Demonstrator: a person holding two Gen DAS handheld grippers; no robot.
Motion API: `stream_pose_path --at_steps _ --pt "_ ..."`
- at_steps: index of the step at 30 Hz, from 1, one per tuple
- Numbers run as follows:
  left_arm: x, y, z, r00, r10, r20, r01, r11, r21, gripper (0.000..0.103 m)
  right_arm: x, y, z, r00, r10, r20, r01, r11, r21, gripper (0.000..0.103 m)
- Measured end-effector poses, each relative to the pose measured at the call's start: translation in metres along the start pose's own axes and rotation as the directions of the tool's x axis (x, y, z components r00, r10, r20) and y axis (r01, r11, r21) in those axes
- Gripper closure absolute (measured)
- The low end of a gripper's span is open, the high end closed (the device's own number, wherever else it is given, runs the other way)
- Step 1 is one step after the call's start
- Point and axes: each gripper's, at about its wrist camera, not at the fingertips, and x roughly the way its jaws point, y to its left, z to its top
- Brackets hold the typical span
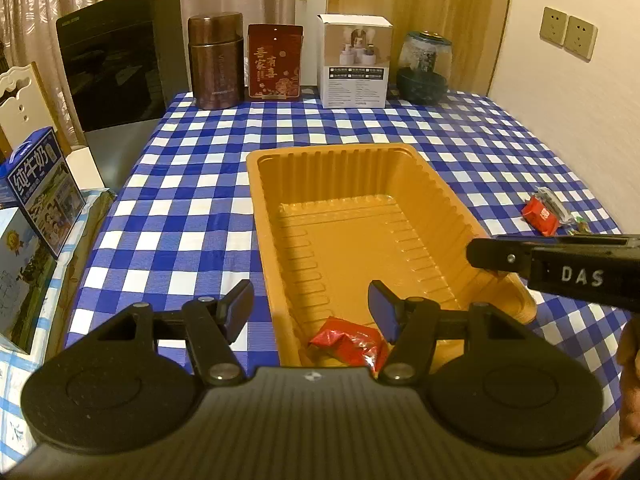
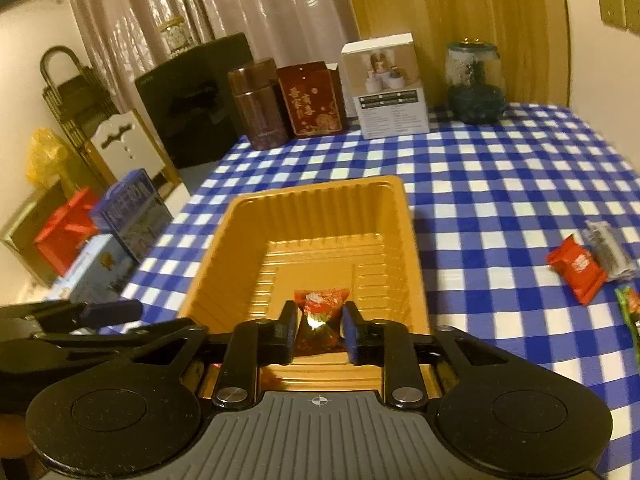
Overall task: Organize snacks
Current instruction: 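Open the left gripper over the tray while the right gripper opens too, then move both open grippers back to the snack pile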
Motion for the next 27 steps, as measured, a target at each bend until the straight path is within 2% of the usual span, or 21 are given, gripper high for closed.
stream_pose_path --at_steps 1,2,7,27 --pt "0.000 0.000 0.000 1.000 0.000 -0.001 0.000 1.000 0.001 0.044 -0.001 -0.001 0.000 1.000 0.005 0.008 -0.006 1.000 0.015 0.045" --pt "0.001 0.000 -0.001 1.000 -0.001 -0.002 0.001 1.000 0.001 0.044 -0.003 -0.002 0.001 1.000 0.007 0.020 -0.007 1.000 0.027 0.042" --pt "0.001 -0.001 -0.002 1.000 -0.002 -0.004 0.002 1.000 0.000 0.044 -0.007 -0.005 0.003 0.999 -0.029 0.036 0.028 0.999 0.037 0.042" --pt "-0.006 -0.009 0.001 1.000 -0.025 0.004 0.025 0.999 0.023 0.044 -0.022 -0.018 0.003 0.996 -0.061 0.071 0.056 0.996 0.076 0.042"
